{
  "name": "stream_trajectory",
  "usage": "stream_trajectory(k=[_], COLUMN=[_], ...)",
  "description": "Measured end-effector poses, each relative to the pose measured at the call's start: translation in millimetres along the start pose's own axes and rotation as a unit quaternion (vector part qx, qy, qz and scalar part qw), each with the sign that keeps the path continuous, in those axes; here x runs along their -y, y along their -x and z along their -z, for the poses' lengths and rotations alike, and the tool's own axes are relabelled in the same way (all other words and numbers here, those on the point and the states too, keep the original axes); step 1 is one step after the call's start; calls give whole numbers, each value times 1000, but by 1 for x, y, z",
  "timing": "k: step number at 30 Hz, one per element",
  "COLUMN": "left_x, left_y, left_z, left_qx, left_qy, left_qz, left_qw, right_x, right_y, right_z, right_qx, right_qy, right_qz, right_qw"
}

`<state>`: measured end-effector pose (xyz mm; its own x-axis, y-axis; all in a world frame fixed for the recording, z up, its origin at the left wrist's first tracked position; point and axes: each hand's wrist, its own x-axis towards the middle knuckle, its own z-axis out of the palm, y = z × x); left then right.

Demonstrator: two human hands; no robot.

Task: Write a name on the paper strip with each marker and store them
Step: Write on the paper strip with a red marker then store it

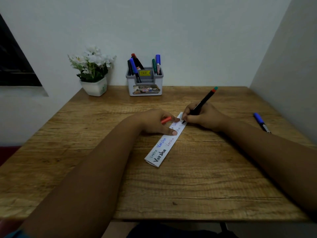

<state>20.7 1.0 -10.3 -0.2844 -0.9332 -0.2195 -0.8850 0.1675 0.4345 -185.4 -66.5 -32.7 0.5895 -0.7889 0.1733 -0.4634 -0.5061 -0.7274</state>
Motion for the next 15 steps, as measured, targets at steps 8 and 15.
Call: stream_trajectory(k=[8,15], left_x=[0,0], left_y=[1,3], left_z=[0,2], left_qx=[8,21], left_qy=[-4,-5], left_qz=[11,5], left_qw=[1000,1000], right_x=[-2,-2], right_y=[0,3], right_z=[-2,3], right_qx=[-43,-6], right_qy=[-132,-82], right_qz=[-9,-1], right_qw=[990,997])
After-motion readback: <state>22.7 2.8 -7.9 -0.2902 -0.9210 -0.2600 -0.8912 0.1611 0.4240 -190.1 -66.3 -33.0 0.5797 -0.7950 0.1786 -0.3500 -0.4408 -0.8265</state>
